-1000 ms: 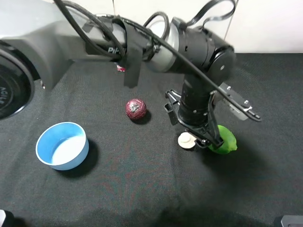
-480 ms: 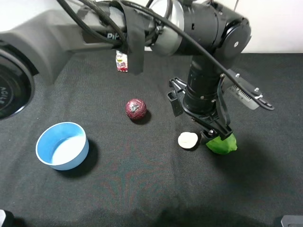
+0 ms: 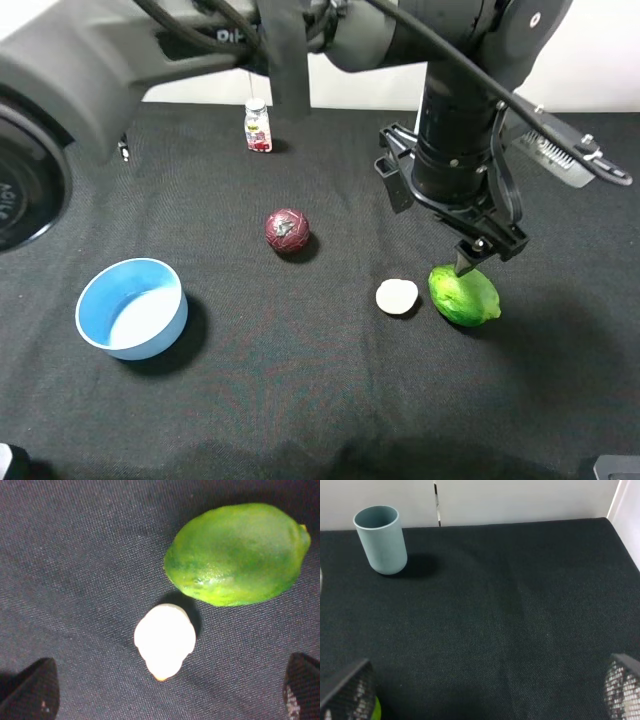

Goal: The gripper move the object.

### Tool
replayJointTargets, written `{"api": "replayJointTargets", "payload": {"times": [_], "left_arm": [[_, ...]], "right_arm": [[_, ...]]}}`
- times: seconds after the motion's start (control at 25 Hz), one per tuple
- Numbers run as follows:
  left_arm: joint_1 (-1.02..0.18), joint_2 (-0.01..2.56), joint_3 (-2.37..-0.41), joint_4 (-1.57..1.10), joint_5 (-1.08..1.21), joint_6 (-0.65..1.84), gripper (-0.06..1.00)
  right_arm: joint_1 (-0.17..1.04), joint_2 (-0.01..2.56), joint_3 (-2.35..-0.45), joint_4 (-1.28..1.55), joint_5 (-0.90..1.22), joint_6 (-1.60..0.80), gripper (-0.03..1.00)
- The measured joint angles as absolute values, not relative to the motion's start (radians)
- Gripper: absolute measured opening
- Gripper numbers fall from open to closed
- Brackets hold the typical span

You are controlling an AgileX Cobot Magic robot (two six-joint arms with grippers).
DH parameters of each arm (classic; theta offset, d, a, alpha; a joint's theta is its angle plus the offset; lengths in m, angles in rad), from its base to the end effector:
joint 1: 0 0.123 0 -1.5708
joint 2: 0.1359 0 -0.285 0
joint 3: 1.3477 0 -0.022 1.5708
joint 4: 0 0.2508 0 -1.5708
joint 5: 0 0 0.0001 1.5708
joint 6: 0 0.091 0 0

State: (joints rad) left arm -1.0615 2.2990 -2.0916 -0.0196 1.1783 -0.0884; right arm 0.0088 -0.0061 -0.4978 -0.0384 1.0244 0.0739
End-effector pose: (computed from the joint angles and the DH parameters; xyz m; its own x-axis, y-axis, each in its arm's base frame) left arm 0.2388 -0.4310 0.2122 -0.5512 0.7908 -0.2661 0.8263 0.5615 -0.0431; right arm -0.0041 -0.0030 0.2797 -0.4178 0.0502 -0.9071 0.0436 0.9984 0.0352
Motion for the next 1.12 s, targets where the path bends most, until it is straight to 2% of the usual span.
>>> {"api": "replayJointTargets", "payload": {"times": [0.8,1.12], "left_arm": [[-1.061,2.030,-2.096,0.066,1.182,-0.043,0.97],[-1.061,1.893,-1.984,0.094,1.182,-0.016,0.97]], "right_arm": [[0.009,-0.006,-0.498,-0.038,1.024,0.074,0.69],[0.009,-0.006,-0.498,-0.038,1.024,0.074,0.69]]}}
